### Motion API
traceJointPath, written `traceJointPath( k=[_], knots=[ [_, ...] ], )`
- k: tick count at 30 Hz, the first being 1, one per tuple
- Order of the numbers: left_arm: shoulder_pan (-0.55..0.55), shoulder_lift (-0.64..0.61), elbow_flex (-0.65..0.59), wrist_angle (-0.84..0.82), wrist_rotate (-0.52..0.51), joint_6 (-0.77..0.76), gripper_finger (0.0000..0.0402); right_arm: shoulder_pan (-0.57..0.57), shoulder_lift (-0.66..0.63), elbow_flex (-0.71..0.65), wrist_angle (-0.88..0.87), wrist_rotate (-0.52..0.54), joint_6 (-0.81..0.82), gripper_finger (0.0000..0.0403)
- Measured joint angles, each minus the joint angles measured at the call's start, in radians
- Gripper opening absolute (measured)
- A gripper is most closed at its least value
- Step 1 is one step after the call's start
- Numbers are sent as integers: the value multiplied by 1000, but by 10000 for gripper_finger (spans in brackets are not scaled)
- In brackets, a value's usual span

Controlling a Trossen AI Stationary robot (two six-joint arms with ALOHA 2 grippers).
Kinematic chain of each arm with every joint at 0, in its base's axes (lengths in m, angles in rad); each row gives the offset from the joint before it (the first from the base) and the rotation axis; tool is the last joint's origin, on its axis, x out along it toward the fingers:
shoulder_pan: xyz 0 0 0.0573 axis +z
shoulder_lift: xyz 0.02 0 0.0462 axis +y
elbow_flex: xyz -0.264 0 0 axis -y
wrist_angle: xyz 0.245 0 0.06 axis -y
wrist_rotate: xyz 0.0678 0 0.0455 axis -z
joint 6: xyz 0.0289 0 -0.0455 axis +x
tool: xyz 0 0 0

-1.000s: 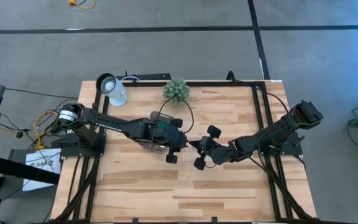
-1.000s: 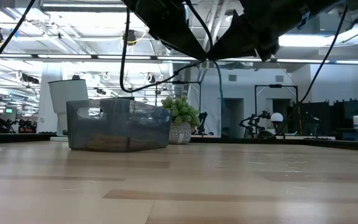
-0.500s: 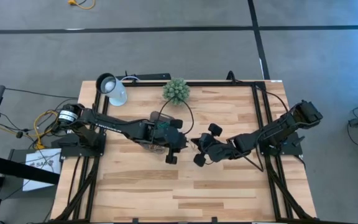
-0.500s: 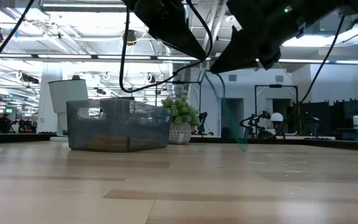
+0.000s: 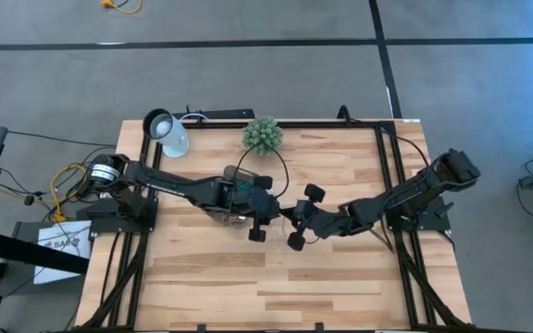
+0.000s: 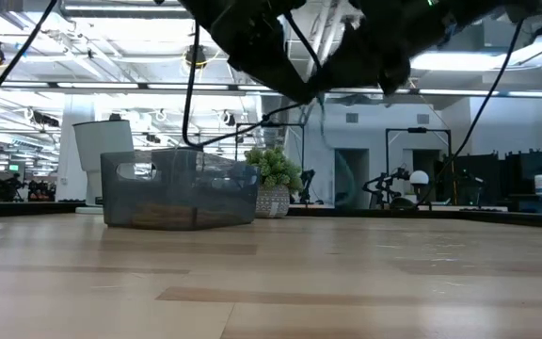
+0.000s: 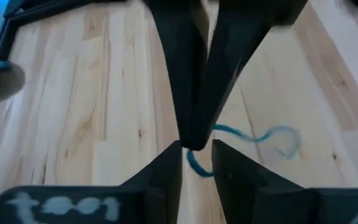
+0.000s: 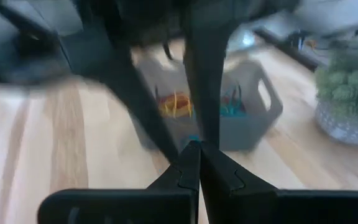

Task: Pick and place items into bin
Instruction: Put the blue rubber band into the black bin

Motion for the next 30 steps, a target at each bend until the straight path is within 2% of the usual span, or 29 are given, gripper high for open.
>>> traceJointPath(
  k=[7, 14, 17, 20, 26, 30],
  knots=[
    [0, 1, -1, -1, -45, 4, 71, 0, -2, 1, 19, 6, -9, 0],
    [-3, -8, -1, -25, -67, 22, 7, 0, -2, 1, -35, 5, -2, 2],
    [-5, -8, -1, -41, -82, 22, 3, 0, -2, 1, -70, 1, 0, 15],
    [-4, -8, 0, -64, -107, 20, 2, 0, -2, 1, -100, -50, 35, 41],
    [-8, -21, 0, -214, -189, -37, 0, 3, -2, 1, -220, -58, 160, 87],
    [-22, -66, 29, -414, -355, -149, 0, 14, 2, 1, -327, -55, 276, 100]
  ],
)
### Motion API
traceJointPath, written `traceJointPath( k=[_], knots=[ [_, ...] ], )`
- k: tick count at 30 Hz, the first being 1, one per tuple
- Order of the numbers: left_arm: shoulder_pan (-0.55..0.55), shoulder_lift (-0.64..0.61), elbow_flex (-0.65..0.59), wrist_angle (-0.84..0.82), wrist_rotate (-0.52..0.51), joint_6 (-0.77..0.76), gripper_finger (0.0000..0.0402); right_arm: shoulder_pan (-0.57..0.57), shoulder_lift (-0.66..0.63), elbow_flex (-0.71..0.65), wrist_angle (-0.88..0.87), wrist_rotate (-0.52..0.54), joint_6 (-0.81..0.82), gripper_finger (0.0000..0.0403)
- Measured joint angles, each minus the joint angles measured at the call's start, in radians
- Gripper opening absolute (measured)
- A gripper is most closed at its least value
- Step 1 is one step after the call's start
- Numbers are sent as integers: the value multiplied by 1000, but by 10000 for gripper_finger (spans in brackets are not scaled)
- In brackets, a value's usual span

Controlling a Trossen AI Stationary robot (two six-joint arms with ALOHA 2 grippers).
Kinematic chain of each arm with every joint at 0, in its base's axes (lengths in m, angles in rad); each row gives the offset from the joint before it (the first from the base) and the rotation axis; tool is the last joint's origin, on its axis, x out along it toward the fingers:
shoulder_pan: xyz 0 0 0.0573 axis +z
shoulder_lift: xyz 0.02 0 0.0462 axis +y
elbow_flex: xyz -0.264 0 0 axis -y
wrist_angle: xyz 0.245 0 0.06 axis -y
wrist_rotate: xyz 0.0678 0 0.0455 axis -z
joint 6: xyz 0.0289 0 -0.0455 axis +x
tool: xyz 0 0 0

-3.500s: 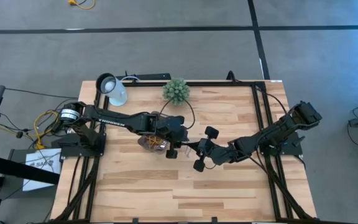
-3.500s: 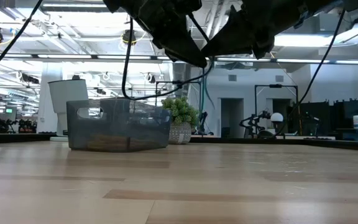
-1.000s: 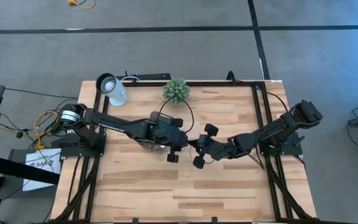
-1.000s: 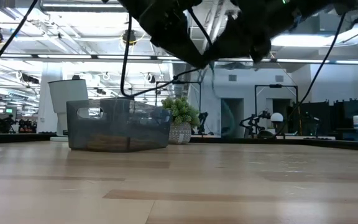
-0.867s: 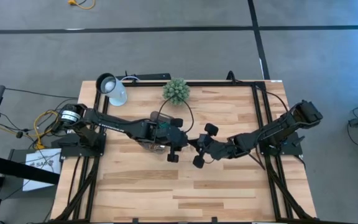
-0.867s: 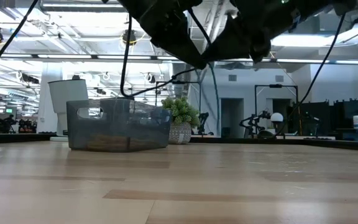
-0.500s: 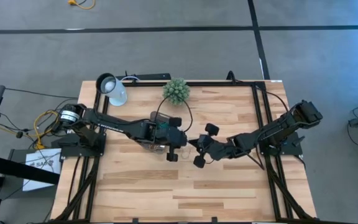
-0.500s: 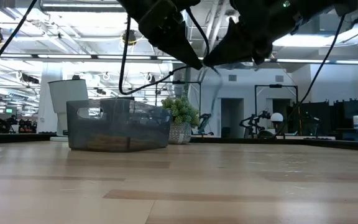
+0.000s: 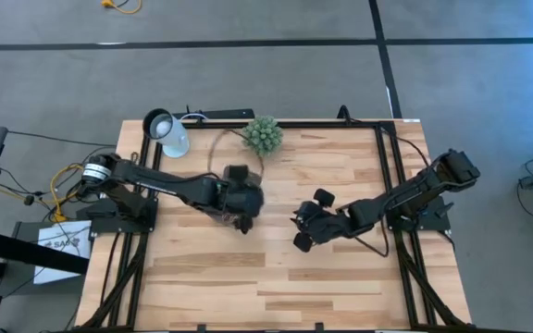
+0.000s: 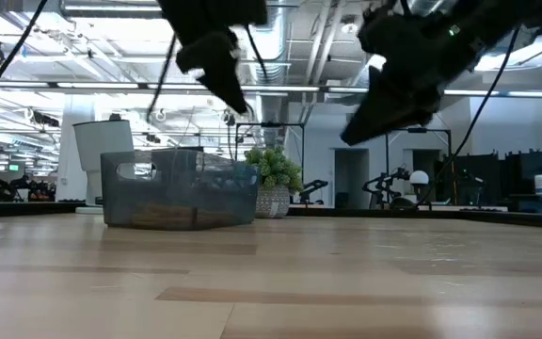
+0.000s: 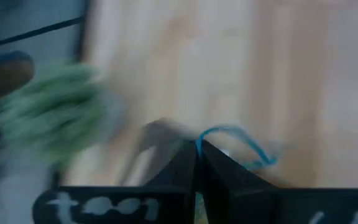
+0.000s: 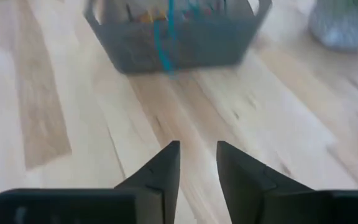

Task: Pick and place items into bin
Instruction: Put the blue rubber band into the black bin

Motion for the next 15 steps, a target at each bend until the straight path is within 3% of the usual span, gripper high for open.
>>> traceJointPath(
  k=[4, 7, 12, 15],
  knots=[
    [-18, -80, 26, -157, -211, -96, 0, 16, 30, -1, -64, 9, 83, 102],
    [-12, -150, 26, -239, -284, -137, 0, 31, 82, 0, -65, 10, 113, 102],
    [43, -225, -37, -291, -234, -197, 0, 54, 183, -1, -45, 8, 148, 102],
    [102, -254, -132, -211, -94, -146, 0, 61, 229, 3, -19, 9, 214, 102]
  ],
)
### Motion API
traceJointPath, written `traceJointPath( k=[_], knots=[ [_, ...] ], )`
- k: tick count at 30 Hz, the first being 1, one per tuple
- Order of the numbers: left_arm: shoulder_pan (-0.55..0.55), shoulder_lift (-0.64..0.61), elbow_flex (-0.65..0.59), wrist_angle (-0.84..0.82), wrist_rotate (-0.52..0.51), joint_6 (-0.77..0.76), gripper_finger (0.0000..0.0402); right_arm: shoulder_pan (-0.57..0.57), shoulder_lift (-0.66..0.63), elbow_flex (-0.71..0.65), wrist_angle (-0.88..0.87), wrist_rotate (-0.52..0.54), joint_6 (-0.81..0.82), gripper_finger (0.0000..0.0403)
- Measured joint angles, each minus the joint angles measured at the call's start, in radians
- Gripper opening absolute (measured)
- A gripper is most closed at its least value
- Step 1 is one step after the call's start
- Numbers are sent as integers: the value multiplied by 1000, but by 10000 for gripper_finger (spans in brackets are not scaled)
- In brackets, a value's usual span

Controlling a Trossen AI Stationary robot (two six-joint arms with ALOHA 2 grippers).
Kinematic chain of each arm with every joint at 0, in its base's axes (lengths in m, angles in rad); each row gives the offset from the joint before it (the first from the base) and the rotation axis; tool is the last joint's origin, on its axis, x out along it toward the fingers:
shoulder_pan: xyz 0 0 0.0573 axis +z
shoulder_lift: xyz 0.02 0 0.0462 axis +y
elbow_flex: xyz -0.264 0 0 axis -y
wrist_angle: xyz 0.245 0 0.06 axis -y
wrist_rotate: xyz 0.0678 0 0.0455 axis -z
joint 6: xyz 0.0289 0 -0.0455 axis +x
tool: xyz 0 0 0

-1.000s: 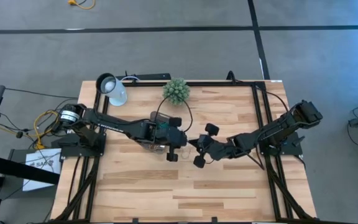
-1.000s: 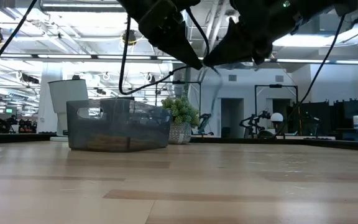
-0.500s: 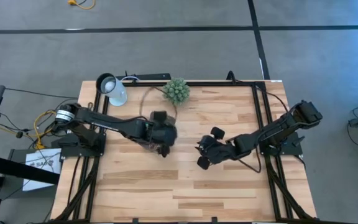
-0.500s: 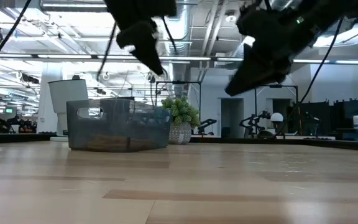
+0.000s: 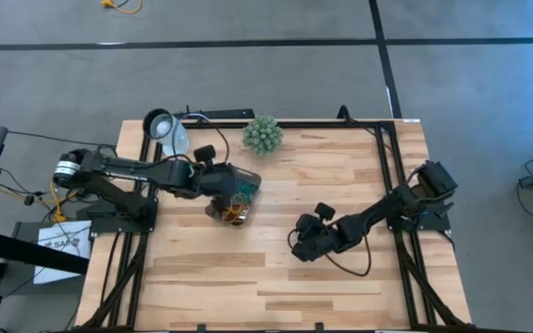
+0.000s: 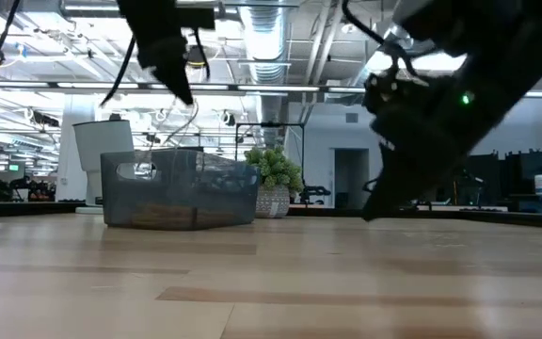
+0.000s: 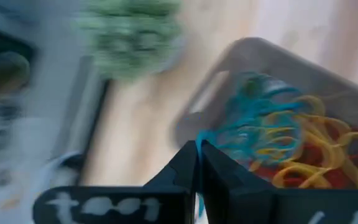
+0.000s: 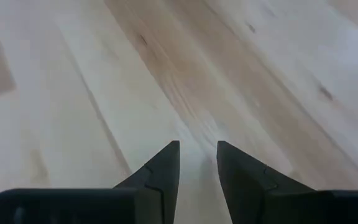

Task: Pick and place items into bin
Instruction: Put the blue rubber band into the black bin, then return to Home Position

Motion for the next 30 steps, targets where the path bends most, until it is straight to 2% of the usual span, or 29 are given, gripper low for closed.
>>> traceJointPath(
  k=[4, 7, 13, 19, 22, 30],
  knots=[
    [81, -7, -160, 366, 272, 130, 0, -2, 17, 0, -10, 20, 3, 102],
    [122, -4, -222, 566, 372, 186, 0, -12, 0, 1, -18, 28, -13, 102],
    [154, -7, -231, 591, 376, 182, 0, -17, -72, 1, -24, 45, -101, 102],
    [181, 25, -250, 489, 352, 163, 0, -34, -114, 2, -29, 102, -131, 102],
    [183, 31, -277, 500, 353, 160, 2, -40, -114, 2, -38, 102, -132, 102],
    [182, 36, -283, 534, 401, 217, 47, -35, -153, 1, -82, 92, -161, 102]
  ],
)
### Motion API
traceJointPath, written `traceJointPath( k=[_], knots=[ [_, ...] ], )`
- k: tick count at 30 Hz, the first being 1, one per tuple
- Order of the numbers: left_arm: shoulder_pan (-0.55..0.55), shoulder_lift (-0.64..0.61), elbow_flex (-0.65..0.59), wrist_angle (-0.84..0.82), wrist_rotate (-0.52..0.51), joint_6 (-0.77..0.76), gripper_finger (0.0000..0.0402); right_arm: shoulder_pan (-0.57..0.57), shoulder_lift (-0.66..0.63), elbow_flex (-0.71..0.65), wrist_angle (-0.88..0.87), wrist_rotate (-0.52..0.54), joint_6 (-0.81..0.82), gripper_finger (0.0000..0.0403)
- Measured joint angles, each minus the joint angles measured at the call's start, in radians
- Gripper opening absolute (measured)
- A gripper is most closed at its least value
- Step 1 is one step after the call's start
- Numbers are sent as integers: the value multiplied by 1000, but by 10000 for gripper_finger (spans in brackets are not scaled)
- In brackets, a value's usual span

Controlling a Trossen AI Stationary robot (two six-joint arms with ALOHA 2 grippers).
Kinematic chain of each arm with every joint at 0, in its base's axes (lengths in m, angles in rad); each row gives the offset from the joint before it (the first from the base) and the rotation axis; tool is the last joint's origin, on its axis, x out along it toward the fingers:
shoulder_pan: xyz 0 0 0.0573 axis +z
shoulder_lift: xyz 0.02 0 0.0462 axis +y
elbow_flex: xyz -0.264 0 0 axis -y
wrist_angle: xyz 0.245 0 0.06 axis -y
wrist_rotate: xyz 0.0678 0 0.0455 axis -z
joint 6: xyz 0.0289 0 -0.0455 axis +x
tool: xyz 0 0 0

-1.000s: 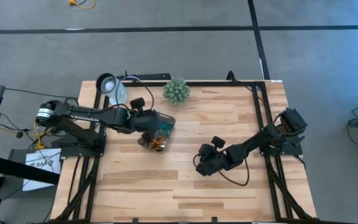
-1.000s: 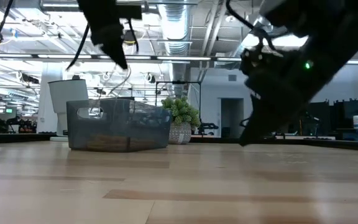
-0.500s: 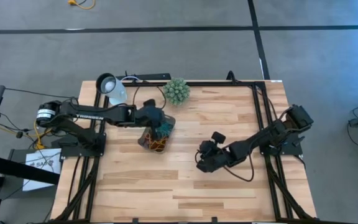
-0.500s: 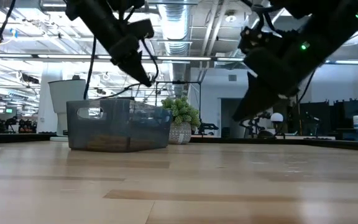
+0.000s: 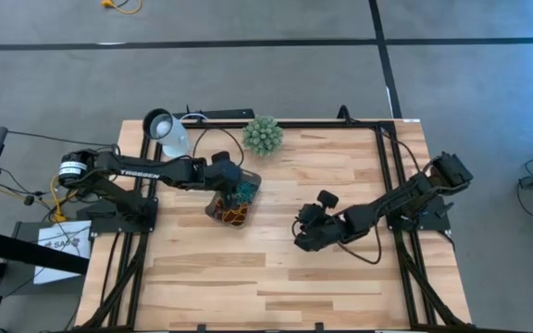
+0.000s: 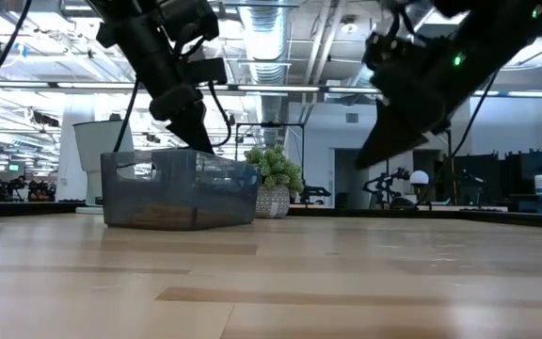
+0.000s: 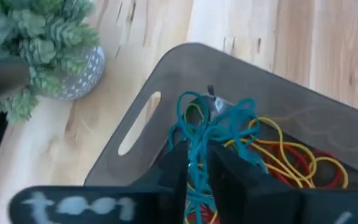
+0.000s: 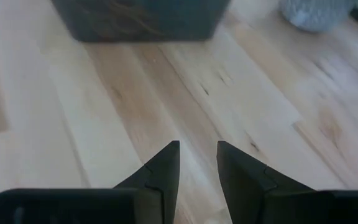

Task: Pick and place items into bin
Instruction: Return to Home Position

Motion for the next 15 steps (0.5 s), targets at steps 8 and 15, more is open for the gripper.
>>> traceJointPath(
  k=[8, 15],
  knots=[
    [-19, -3, 142, -249, -2, -44, 96, 48, -216, 31, -131, 2, -134, 102],
    [-62, -38, 474, -720, -127, -59, 92, 91, -508, 126, -490, 7, -165, 102]
  ],
)
